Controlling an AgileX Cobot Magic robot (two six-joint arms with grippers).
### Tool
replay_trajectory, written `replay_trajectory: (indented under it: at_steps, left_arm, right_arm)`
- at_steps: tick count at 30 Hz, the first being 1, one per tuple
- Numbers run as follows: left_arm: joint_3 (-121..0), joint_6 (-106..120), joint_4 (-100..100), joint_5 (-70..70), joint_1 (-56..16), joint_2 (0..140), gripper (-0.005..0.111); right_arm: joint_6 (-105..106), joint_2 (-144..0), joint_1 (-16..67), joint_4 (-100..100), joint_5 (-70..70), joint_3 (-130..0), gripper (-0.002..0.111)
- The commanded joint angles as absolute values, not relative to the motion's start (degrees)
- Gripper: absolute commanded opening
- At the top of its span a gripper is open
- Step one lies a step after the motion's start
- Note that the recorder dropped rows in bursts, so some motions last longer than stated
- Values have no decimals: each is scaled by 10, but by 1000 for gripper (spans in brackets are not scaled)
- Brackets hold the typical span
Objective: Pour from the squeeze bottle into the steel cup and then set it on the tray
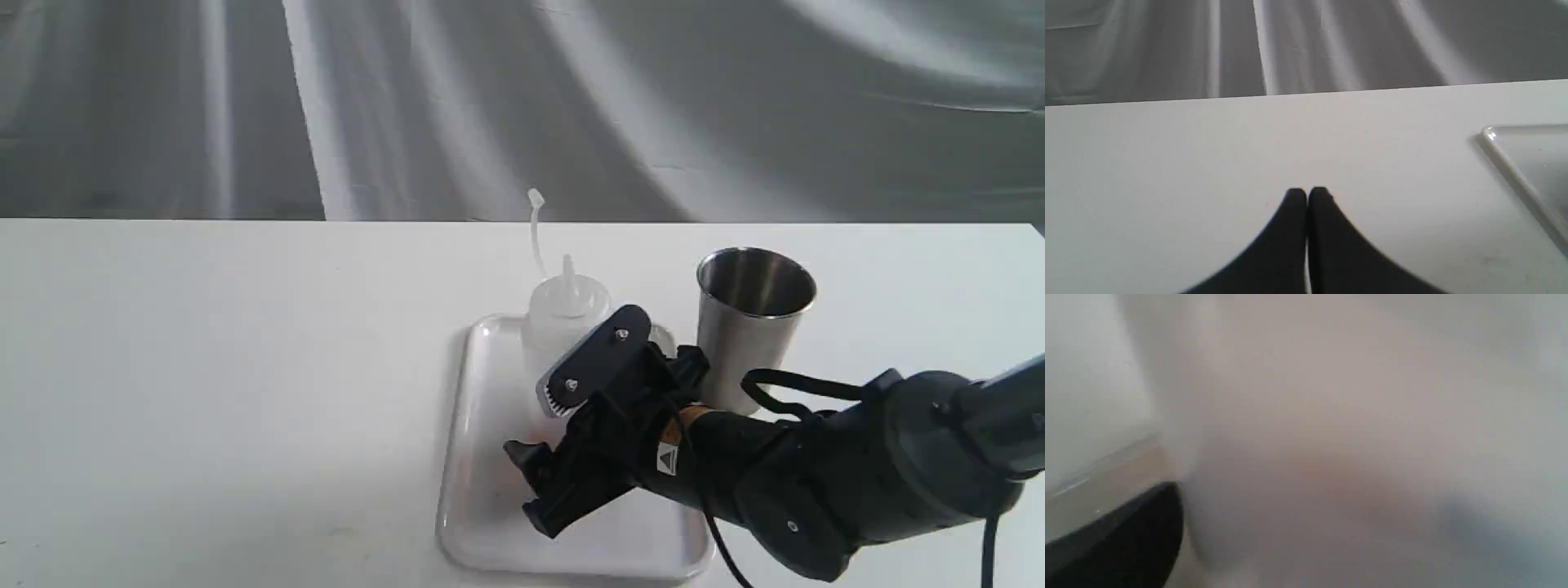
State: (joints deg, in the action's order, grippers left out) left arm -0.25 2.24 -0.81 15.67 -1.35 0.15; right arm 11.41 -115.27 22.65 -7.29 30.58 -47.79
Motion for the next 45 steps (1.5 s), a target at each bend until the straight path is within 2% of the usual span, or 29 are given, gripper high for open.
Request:
replay_trajectory:
  at_steps: [1,12,27,38,45]
  left_arm:
    - [0,21,-9,152,-13,0,0]
    - [0,20,-9,152,-13,0,0]
    - [0,22,-9,152,-13,0,0]
    - [0,20,-9,152,-13,0,0]
    - [0,21,-9,152,-13,0,0]
  right_arm:
    - [118,-1151,229,-80,312,-478,87]
    - [118,-1123,229,-80,304,-478,89]
    - [118,-964,229,-82,209,-464,89]
    - [110,-728,229,-82,226,-348,89]
    - [74,-523,229,-82,161,-287,88]
